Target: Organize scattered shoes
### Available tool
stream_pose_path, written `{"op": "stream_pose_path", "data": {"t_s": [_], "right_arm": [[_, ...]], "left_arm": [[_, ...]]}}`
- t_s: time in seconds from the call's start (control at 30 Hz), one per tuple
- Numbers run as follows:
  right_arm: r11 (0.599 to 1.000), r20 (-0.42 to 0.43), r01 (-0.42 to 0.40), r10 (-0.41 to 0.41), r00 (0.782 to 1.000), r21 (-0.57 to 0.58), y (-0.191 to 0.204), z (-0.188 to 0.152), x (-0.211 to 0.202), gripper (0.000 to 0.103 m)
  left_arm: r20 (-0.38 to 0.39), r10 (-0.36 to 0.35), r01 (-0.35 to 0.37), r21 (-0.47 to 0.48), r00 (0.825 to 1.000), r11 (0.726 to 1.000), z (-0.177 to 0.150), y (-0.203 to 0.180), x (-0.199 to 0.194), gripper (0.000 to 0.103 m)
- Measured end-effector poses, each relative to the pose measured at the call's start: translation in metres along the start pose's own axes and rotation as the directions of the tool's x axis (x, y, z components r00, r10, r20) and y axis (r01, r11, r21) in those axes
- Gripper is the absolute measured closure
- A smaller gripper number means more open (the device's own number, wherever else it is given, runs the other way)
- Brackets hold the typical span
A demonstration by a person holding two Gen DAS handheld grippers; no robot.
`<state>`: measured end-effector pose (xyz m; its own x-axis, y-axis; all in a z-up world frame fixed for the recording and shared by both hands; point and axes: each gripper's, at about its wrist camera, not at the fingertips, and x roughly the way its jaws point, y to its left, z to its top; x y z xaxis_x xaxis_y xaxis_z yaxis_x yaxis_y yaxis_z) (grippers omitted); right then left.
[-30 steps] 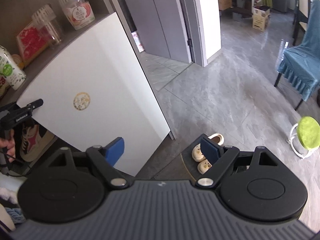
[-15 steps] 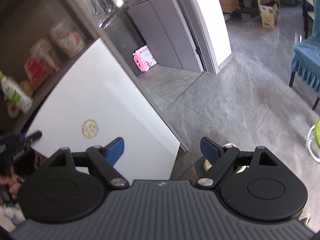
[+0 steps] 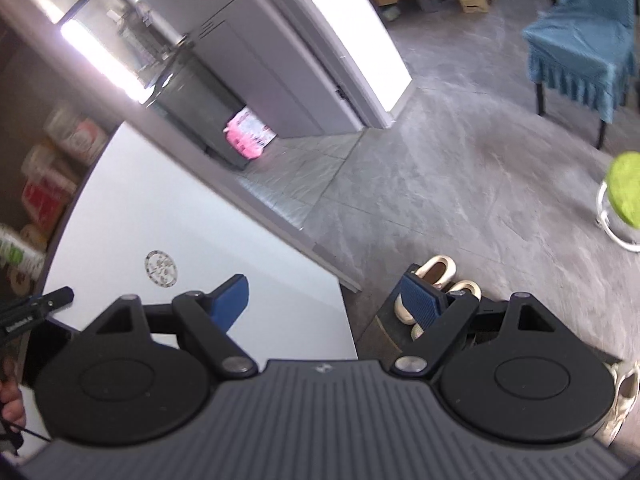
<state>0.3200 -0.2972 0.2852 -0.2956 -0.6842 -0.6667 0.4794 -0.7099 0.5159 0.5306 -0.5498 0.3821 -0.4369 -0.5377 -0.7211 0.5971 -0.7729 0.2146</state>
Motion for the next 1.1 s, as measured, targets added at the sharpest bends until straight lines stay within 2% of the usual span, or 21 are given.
{"op": "stream_pose_path", "data": {"t_s": [0.13,0.4,0.57,0.77,1.1], "right_arm": [[0.998,0.028,0.033,-0.035,0.999,0.062,-0.029,-0.007,-0.011,0.018],[0.976,0.08,0.14,-0.155,0.985,0.167,-0.084,-0.025,-0.043,0.018],[0.95,0.11,0.208,-0.238,0.965,0.231,-0.111,-0.037,-0.065,0.018],[0.927,0.148,0.238,-0.289,0.946,0.291,-0.119,-0.052,-0.088,0.018],[0.879,0.147,0.281,-0.359,0.922,0.384,-0.141,-0.079,-0.102,0.018]], "left_arm": [[-0.049,-0.002,-0.002,-0.086,0.999,0.996,0.017,-0.018,0.011,0.076],[-0.093,-0.008,-0.007,-0.163,0.996,0.987,0.051,-0.058,0.036,0.07],[-0.079,0.013,-0.028,-0.196,0.997,0.98,0.077,-0.095,0.052,0.064],[-0.064,0.048,-0.062,-0.228,0.997,0.972,0.101,-0.126,0.068,0.06],[-0.044,0.077,-0.085,-0.241,0.996,0.967,0.123,-0.151,0.087,0.051]]}}
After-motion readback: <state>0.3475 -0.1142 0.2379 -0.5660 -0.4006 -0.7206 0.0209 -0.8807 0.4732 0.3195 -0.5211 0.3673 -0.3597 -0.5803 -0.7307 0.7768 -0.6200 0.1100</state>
